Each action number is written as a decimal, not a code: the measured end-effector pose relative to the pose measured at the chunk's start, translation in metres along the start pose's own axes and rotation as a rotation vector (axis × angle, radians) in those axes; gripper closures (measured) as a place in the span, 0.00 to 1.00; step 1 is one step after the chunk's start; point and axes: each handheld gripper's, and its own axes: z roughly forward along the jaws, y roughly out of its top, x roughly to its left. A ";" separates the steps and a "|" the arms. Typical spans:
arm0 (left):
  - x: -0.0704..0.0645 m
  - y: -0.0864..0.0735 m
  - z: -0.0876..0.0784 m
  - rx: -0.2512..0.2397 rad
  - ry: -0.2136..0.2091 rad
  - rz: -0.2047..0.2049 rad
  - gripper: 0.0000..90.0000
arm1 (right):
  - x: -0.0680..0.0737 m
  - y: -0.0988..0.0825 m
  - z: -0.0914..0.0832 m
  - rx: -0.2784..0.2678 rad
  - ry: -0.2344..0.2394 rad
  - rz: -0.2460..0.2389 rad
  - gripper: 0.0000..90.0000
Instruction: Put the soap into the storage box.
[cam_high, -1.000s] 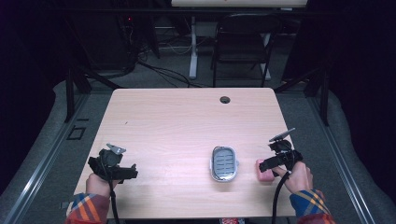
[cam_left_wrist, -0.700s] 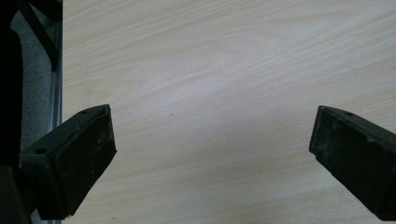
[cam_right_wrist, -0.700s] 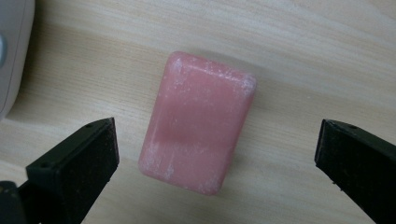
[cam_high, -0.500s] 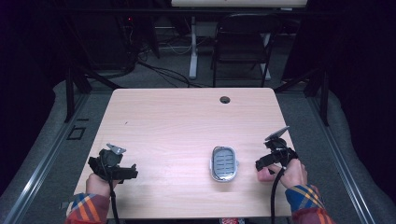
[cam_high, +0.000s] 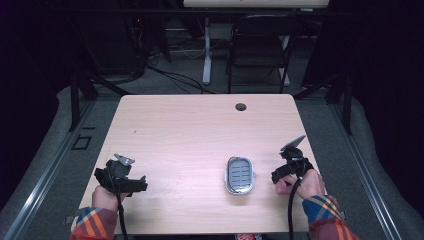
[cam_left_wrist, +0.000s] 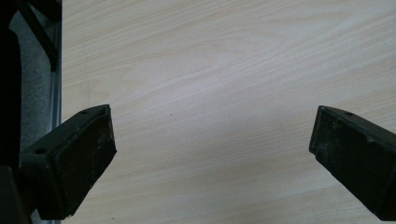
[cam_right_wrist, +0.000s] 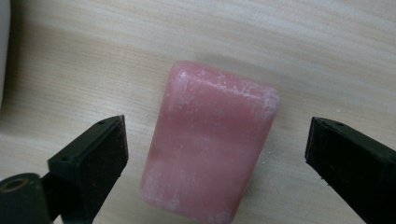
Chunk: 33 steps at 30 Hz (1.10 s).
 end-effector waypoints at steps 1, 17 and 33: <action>0.000 0.000 0.000 0.000 0.000 0.000 0.00 | 0.000 0.000 0.001 -0.002 -0.001 0.006 0.07; 0.000 0.000 0.000 0.000 0.001 0.000 0.00 | 0.004 0.003 0.009 0.041 -0.015 -0.002 0.17; 0.000 0.000 0.000 0.002 0.003 0.001 0.00 | 0.009 0.004 0.015 0.064 -0.027 -0.008 0.26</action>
